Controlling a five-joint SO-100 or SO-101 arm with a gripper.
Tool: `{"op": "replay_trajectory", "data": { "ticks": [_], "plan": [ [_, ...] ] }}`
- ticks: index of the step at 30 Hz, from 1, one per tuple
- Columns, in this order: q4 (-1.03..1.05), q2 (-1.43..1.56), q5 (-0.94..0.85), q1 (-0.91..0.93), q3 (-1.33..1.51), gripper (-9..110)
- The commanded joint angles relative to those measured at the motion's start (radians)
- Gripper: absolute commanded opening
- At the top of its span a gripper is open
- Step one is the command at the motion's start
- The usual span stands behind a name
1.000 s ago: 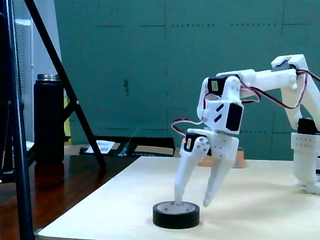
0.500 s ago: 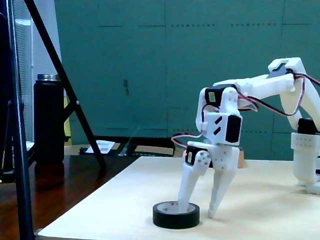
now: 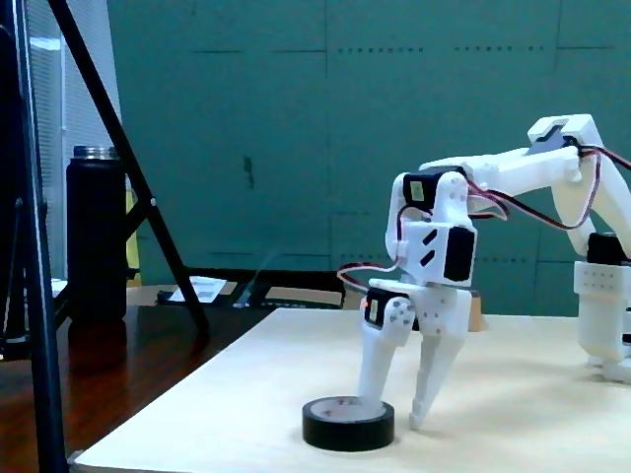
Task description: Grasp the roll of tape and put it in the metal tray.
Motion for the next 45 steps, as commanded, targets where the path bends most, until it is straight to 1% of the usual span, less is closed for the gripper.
{"op": "replay_trajectory", "data": {
  "ticks": [1,7,10,15,19,23,26,30,37,45],
  "plan": [
    [0.009,0.005,-0.005,-0.014,-0.029,-1],
    [0.005,0.009,-0.005,-0.017,-0.032,0],
    [0.026,0.012,-0.006,-0.018,-0.115,0],
    [0.219,0.012,-0.038,0.002,-0.399,0],
    [0.430,0.012,-0.084,0.069,-0.707,0],
    [0.664,0.011,-0.132,0.183,-1.014,0],
    [0.667,0.012,-0.207,0.308,-1.118,0],
    [0.667,0.034,-0.232,0.523,-1.103,0],
    [0.667,0.133,-0.319,0.811,-0.914,0],
    [0.666,0.252,-0.477,1.250,-0.678,0]
  ]
}}
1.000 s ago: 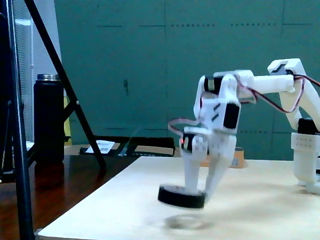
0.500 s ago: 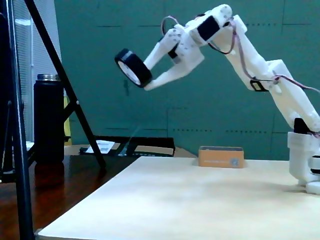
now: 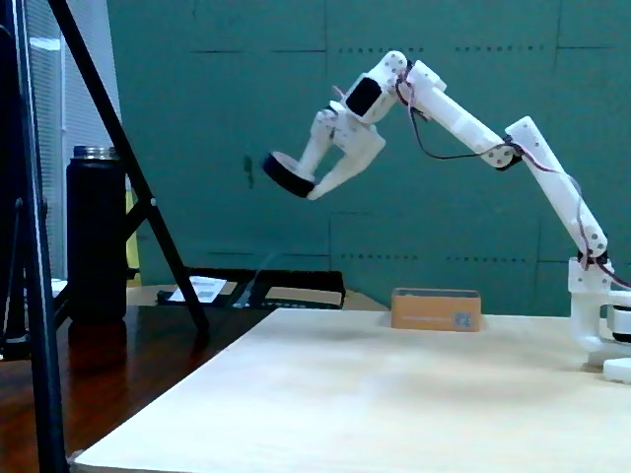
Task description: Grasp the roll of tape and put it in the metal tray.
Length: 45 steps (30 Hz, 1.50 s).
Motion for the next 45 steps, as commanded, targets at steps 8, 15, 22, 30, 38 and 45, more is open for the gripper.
{"op": "replay_trajectory", "data": {
  "ticks": [8,15,22,30,38,45],
  "plan": [
    [0.324,0.117,-0.176,0.534,0.262,0],
    [0.314,0.124,-0.183,0.617,0.472,0],
    [0.313,0.126,-0.181,0.612,0.606,0],
    [0.313,0.112,-0.176,0.612,0.617,0],
    [0.311,0.110,-0.170,0.624,0.617,0],
    [0.287,0.110,-0.118,0.623,0.615,9]
  ]
}}
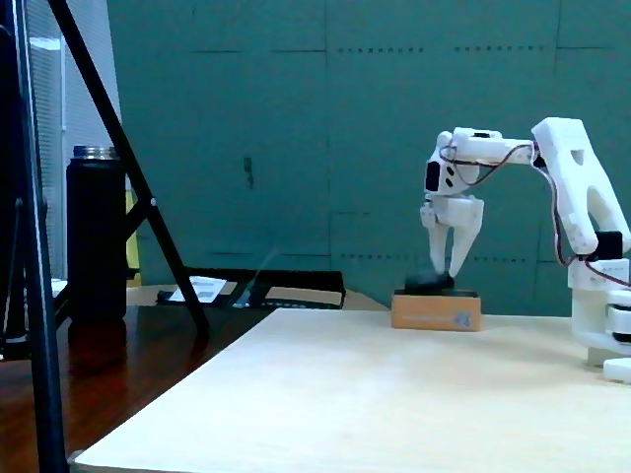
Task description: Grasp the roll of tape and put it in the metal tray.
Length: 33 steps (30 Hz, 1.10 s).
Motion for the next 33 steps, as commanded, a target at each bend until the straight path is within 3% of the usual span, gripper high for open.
{"op": "replay_trajectory", "data": {
  "ticks": [1,13,23,33],
  "plan": [
    [0.284,0.054,0.020,0.003,-0.002,9],
    [0.279,0.069,0.048,-0.060,-0.072,9],
    [0.327,0.077,0.129,-0.436,-0.520,8],
    [0.327,0.275,0.147,-0.736,-0.658,0]
  ]
}}
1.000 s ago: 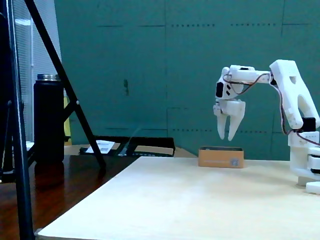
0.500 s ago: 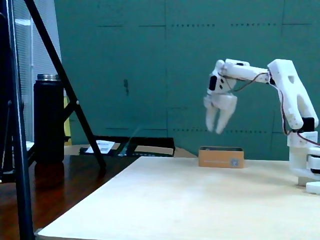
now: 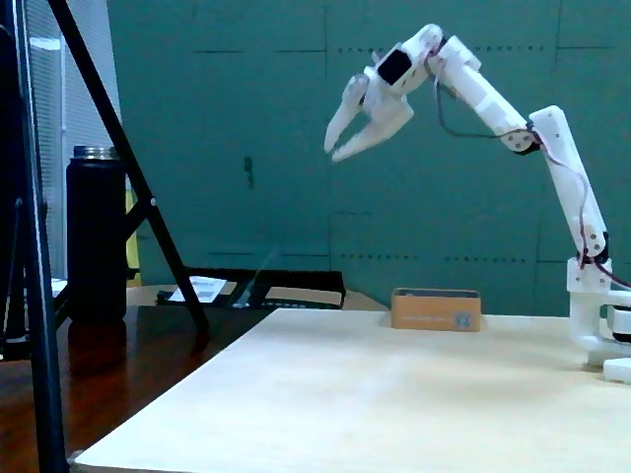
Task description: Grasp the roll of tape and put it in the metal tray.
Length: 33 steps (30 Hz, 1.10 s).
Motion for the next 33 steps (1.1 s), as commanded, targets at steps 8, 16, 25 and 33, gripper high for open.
{"op": "replay_trajectory", "data": {
  "ticks": [8,16,25,33],
  "plan": [
    [0.325,0.439,0.000,-0.291,-0.023,0],
    [0.325,0.733,0.000,-0.356,0.083,0],
    [0.288,1.126,0.008,-0.267,0.646,0],
    [-0.095,1.598,0.011,-0.190,1.466,0]
  ]
}}
